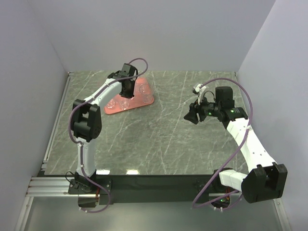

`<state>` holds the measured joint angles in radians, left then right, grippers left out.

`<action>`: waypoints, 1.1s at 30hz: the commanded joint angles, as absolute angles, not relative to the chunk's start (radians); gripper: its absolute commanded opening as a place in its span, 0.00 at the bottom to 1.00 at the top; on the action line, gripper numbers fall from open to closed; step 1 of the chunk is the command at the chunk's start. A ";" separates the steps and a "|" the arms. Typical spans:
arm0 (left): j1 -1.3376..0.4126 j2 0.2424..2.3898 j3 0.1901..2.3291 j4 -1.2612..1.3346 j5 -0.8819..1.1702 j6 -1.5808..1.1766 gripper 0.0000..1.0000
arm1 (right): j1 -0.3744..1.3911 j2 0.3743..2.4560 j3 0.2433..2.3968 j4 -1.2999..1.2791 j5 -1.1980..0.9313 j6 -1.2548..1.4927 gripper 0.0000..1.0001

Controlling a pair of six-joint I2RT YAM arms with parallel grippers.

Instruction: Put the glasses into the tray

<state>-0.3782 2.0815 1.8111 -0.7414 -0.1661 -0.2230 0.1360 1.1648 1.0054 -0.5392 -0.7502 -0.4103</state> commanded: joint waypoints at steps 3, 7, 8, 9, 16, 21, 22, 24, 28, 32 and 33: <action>-0.397 2.050 1.864 -0.738 -0.167 -0.207 0.28 | 0.126 1.140 0.997 -0.528 -0.764 -0.417 0.61; -0.400 2.014 1.858 -0.738 -0.158 -0.213 0.39 | 0.124 1.140 0.997 -0.528 -0.762 -0.420 0.61; -0.402 2.003 1.847 -0.736 -0.156 -0.216 0.41 | 0.123 1.141 0.997 -0.529 -0.761 -0.420 0.61; -0.403 1.975 1.839 -0.733 -0.155 -0.219 0.45 | 0.121 1.140 0.997 -0.531 -0.761 -0.419 0.61; -0.405 1.703 1.640 -0.606 -0.126 -0.262 0.78 | 0.077 1.114 0.991 -0.525 -0.732 -0.423 0.61; -0.402 1.414 1.401 -0.500 -0.152 -0.293 0.84 | 0.055 1.049 0.968 -0.512 -0.661 -0.410 0.62; -0.402 1.367 1.360 -0.488 -0.169 -0.302 0.84 | 0.054 1.036 0.957 -0.509 -0.646 -0.399 0.62; -0.381 1.222 1.238 -0.450 -0.173 -0.319 0.89 | 0.054 0.999 0.951 -0.500 -0.585 -0.382 0.63; -0.304 0.994 1.024 -0.410 -0.140 -0.353 0.93 | 0.046 0.937 0.939 -0.488 -0.470 -0.318 0.64; -0.207 0.823 0.913 -0.410 -0.162 -0.362 0.98 | 0.006 0.862 0.920 -0.447 -0.342 -0.226 0.67; -0.195 0.774 0.898 -0.411 -0.172 -0.359 0.99 | 0.005 0.848 0.907 -0.430 -0.295 -0.204 0.68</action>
